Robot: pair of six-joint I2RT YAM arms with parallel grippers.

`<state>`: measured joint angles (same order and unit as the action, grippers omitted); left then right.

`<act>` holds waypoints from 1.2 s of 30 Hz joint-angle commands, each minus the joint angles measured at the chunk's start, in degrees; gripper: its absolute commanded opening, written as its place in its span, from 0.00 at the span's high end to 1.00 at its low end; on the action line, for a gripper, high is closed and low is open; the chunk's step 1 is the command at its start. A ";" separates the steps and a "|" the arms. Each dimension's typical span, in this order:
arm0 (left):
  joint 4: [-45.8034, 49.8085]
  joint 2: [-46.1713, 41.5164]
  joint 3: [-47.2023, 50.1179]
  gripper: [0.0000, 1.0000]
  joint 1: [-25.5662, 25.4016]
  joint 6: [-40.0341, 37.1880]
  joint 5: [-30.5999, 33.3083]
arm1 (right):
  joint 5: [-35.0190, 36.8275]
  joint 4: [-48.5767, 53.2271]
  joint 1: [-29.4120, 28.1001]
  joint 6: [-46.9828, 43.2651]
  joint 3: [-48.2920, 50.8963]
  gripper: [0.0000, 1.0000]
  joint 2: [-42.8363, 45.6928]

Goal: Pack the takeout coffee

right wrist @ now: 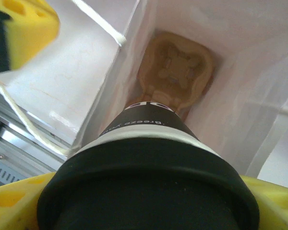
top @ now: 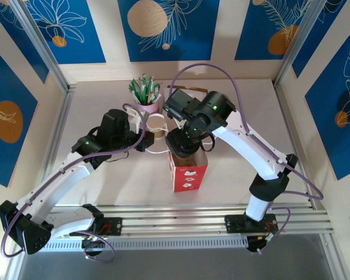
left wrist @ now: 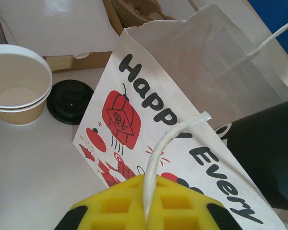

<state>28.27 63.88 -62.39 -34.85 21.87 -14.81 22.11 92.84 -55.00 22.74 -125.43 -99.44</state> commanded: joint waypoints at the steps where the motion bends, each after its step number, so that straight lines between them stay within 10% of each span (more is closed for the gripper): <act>1: -0.54 -0.43 0.26 1.00 0.88 -1.83 -1.27 | -2.40 8.68 0.82 -1.75 1.68 0.21 1.29; 36: -0.56 -0.33 0.25 1.00 0.93 -2.27 -1.98 | -5.67 -0.57 2.37 -2.88 12.04 0.23 -2.11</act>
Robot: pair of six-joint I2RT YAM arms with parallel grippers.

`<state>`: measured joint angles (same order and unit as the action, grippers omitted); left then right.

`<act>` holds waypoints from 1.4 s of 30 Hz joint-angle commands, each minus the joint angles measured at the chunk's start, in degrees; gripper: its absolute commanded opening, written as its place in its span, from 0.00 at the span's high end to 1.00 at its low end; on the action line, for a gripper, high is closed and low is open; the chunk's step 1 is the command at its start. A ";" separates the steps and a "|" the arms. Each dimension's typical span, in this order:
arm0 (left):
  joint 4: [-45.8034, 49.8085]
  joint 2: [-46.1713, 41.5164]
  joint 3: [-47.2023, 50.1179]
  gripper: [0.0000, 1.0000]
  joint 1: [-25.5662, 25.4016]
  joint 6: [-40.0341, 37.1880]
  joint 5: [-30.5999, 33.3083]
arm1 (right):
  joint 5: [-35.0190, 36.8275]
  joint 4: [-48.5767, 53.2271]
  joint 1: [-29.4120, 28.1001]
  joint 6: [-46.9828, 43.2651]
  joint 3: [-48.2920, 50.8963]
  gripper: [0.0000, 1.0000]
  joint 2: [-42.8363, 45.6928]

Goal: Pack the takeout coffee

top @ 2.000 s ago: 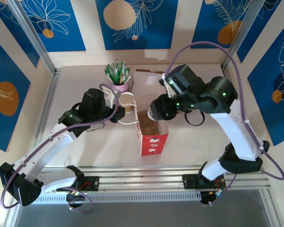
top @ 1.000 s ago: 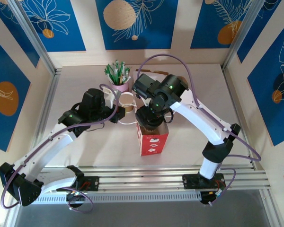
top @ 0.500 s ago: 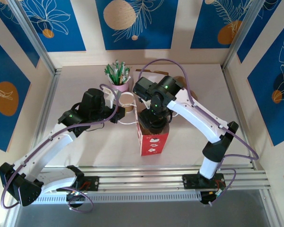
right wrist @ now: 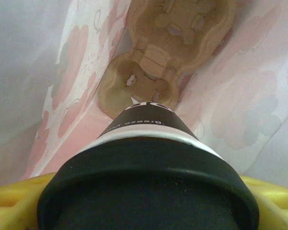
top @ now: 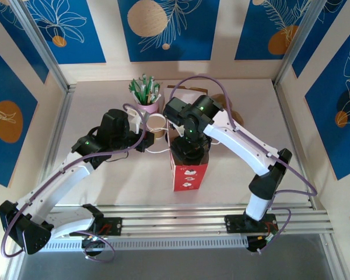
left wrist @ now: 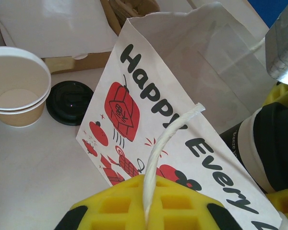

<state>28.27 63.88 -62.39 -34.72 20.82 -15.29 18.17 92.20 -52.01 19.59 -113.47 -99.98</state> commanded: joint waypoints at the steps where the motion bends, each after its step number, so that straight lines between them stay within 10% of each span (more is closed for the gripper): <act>1: -0.57 -0.41 0.32 1.00 0.79 -1.24 -1.50 | -1.65 -0.17 -0.65 0.35 0.18 0.23 -1.83; 42: 0.04 -0.76 0.25 1.00 0.84 -2.00 -0.53 | -6.90 -11.59 2.35 4.27 15.86 0.24 3.08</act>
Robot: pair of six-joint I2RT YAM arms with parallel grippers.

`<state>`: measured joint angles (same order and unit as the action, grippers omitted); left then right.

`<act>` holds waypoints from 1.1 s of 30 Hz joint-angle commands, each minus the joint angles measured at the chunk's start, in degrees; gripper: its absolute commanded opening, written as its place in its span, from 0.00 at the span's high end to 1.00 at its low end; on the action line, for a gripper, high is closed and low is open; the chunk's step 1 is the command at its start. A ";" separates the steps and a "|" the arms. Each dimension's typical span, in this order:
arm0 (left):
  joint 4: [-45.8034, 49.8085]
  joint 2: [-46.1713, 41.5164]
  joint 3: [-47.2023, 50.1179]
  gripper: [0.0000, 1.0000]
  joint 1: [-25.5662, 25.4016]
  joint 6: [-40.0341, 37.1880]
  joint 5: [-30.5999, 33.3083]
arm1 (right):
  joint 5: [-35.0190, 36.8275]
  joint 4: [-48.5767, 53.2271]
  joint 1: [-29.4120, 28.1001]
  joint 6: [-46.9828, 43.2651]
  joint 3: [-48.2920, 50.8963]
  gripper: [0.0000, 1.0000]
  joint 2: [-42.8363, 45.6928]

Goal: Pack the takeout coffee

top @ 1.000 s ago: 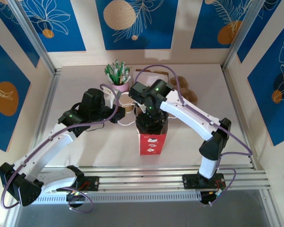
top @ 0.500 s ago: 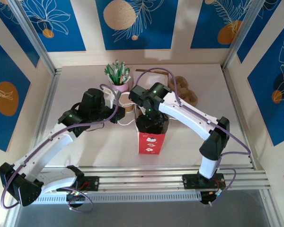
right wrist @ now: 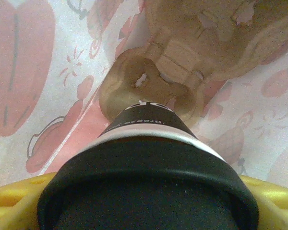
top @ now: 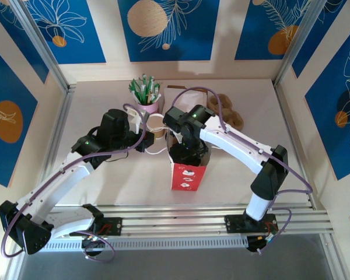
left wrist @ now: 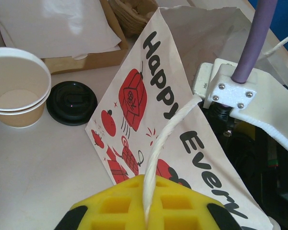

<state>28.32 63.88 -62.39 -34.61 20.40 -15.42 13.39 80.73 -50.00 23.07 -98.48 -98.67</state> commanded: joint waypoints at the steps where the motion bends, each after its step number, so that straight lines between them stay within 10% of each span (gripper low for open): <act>1: -0.01 -0.77 0.25 1.00 0.69 -1.59 -0.31 | -2.22 -0.37 0.42 0.79 1.19 0.24 1.77; 33: 0.03 -0.77 0.25 1.00 0.71 -1.94 -0.40 | -3.92 -8.51 1.67 3.65 13.94 0.24 3.05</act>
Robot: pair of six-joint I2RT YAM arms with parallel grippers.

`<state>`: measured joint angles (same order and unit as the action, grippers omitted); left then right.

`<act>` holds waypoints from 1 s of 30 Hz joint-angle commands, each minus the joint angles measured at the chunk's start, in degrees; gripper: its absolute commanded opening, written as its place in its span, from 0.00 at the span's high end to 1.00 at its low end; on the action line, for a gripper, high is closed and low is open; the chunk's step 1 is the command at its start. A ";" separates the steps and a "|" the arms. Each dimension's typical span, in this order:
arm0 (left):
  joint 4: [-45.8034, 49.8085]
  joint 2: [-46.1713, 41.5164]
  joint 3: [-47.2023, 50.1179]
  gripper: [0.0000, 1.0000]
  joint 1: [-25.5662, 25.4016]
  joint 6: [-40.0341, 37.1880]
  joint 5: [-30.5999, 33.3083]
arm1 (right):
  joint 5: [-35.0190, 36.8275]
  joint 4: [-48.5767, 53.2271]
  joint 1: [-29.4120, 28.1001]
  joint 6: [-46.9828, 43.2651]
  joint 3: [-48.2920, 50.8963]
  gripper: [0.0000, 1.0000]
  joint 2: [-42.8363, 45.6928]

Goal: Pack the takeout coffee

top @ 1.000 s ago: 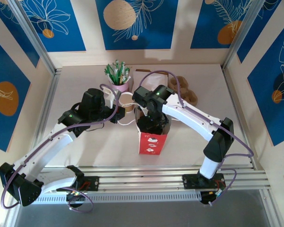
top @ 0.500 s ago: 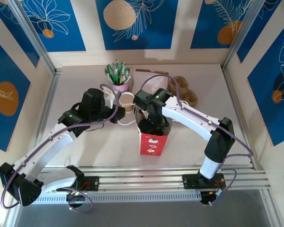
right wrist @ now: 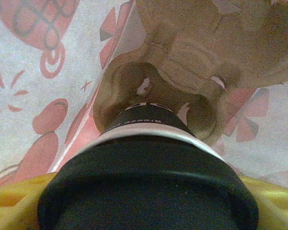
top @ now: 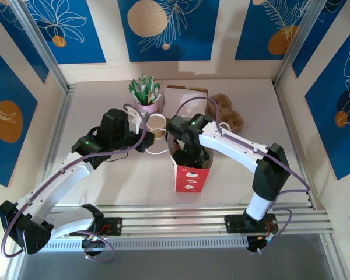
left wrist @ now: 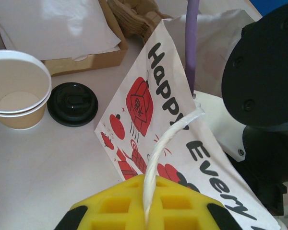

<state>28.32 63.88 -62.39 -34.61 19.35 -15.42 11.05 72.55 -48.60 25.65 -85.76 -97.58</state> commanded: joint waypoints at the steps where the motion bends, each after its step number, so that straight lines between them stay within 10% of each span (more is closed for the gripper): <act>1: -0.01 -0.77 0.25 1.00 0.73 -0.85 -0.40 | -1.65 -0.63 0.28 1.21 1.60 0.24 2.08; 30: -0.36 -0.60 0.43 1.00 0.69 -0.99 -1.36 | -2.23 -8.58 0.37 3.81 12.23 0.25 2.06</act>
<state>28.32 63.88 -62.39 -34.61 19.35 -15.46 9.37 64.93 -48.60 28.29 -76.62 -94.19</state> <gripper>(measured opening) 0.050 0.791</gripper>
